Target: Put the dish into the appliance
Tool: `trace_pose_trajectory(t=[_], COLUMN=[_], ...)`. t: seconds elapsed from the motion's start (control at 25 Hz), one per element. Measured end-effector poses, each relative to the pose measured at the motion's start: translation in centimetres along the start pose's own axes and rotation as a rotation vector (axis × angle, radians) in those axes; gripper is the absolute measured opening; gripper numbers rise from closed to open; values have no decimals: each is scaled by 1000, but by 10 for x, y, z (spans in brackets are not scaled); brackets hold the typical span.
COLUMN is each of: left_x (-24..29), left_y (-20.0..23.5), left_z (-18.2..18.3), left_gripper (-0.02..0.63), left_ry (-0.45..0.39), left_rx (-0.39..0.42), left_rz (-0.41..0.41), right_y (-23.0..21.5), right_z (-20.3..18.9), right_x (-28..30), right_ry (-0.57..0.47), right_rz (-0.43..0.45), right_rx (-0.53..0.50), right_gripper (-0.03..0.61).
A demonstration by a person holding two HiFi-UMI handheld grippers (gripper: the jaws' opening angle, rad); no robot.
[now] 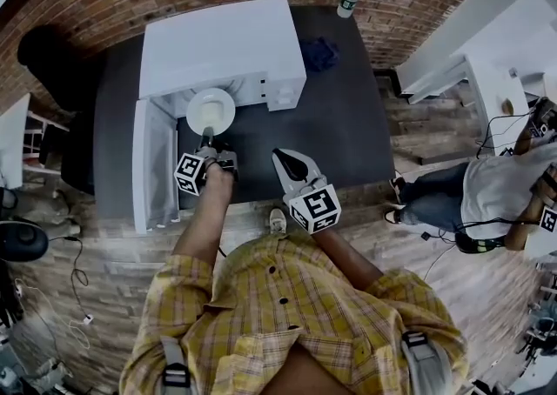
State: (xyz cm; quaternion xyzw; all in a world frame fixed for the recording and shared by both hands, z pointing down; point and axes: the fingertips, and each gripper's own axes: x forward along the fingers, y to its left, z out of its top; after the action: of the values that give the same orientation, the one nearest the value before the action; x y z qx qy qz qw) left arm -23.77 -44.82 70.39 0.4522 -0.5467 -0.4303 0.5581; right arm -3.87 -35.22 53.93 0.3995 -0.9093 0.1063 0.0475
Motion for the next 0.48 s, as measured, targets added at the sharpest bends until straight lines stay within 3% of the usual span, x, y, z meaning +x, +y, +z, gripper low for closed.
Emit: trace_pose_trajectory(t=[0.48], left_x=[38], left_y=[10], left_z=[2], left_gripper=[6], left_ry=[-24], left_rx=[16], left_rz=[34], right_y=[-14], right_z=[-1], right_x=[11], right_ry=[13], right_rz=[16], right_rx=[-6], right_gripper=[2])
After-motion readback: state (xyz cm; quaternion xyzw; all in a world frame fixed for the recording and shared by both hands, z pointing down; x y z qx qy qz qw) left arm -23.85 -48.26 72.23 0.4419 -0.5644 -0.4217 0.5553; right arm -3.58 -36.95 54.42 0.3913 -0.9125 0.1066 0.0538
